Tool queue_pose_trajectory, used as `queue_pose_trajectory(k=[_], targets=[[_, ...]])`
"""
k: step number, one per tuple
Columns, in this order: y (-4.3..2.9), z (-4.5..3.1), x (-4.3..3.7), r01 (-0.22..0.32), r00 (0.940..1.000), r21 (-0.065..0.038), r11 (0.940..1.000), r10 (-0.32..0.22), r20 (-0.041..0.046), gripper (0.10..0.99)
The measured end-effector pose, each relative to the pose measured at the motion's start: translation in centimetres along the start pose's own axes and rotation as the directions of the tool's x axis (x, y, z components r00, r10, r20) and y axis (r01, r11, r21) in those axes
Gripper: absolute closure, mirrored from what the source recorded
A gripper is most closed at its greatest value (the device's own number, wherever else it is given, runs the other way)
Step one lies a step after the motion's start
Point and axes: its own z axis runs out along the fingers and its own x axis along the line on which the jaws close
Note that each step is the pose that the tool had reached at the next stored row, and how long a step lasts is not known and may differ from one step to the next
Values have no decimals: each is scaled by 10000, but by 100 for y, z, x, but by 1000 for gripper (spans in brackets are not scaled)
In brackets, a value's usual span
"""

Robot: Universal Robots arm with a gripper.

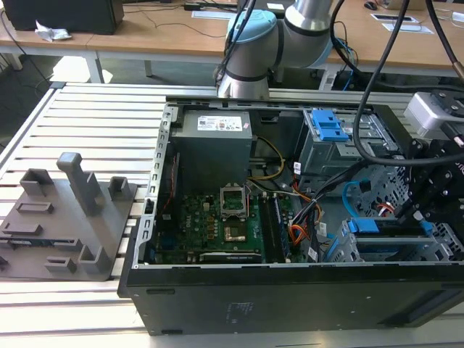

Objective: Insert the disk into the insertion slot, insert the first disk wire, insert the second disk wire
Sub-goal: 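Insert the first disk wire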

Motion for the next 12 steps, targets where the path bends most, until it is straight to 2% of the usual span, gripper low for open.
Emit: queue_pose_trajectory(k=[2,3,5,9,10,12], targets=[[0,6,1,-1,10000,-1,10000,1,7,906],[0,-1,1,-2,10000,1,10000,2,-7,843],[0,-6,1,-1,10000,1,10000,1,-10,843],[15,-230,2,-1,10000,1,10000,1,-7,843],[18,-261,-1,-1,10000,1,10000,1,-8,843],[18,-271,-4,-1,10000,1,10000,1,-4,859]])
